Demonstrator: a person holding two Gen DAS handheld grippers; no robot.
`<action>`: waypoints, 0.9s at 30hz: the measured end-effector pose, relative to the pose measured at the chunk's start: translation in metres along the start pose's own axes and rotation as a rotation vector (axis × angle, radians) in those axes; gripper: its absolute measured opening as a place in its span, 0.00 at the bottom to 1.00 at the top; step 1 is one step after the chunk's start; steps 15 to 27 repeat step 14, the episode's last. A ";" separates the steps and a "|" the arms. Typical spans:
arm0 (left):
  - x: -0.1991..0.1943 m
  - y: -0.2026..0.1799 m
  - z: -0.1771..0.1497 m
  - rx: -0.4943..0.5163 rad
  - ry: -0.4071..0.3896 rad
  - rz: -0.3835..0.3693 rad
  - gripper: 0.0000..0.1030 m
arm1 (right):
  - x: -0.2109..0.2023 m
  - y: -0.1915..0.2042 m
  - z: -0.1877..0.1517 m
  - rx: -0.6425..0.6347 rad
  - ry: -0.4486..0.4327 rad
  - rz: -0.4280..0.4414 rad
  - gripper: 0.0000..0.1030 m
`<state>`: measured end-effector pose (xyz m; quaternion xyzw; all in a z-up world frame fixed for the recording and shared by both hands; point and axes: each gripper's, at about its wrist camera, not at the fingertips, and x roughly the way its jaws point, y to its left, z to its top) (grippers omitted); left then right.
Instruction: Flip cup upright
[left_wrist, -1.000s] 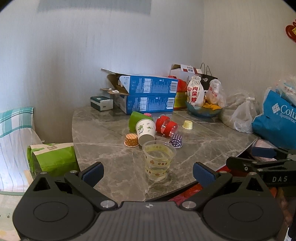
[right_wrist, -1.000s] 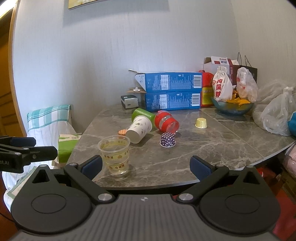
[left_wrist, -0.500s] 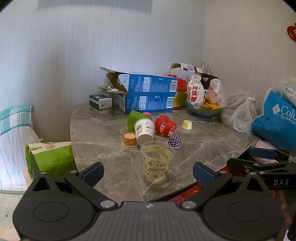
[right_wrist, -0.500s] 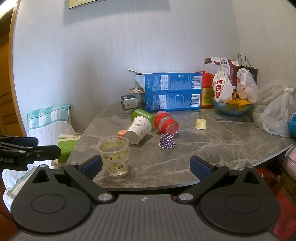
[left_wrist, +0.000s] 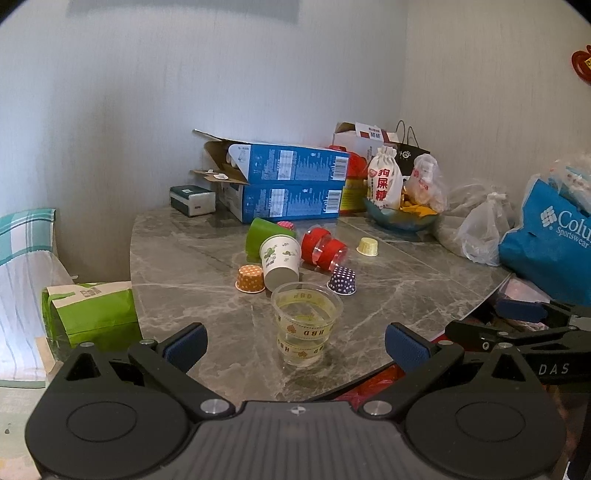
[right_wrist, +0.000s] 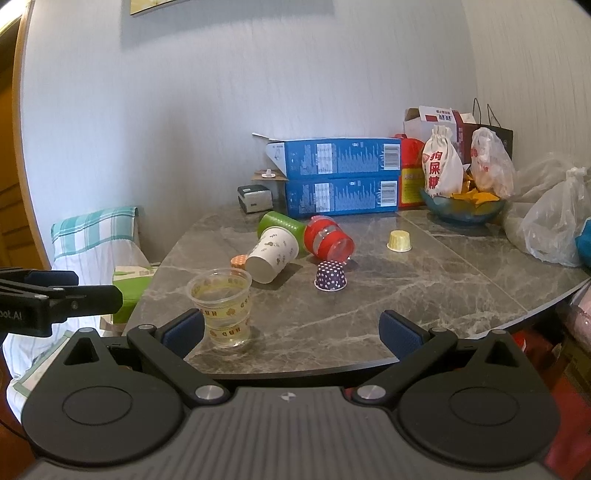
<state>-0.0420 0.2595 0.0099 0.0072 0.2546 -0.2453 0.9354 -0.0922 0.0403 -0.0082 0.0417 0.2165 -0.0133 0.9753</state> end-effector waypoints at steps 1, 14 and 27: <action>0.001 0.000 0.001 -0.001 0.001 0.000 1.00 | 0.000 0.000 0.000 0.001 0.002 0.000 0.99; 0.017 0.002 0.009 0.007 -0.004 0.006 1.00 | 0.014 -0.005 -0.001 0.015 0.029 0.001 0.99; 0.017 0.002 0.009 0.007 -0.004 0.006 1.00 | 0.014 -0.005 -0.001 0.015 0.029 0.001 0.99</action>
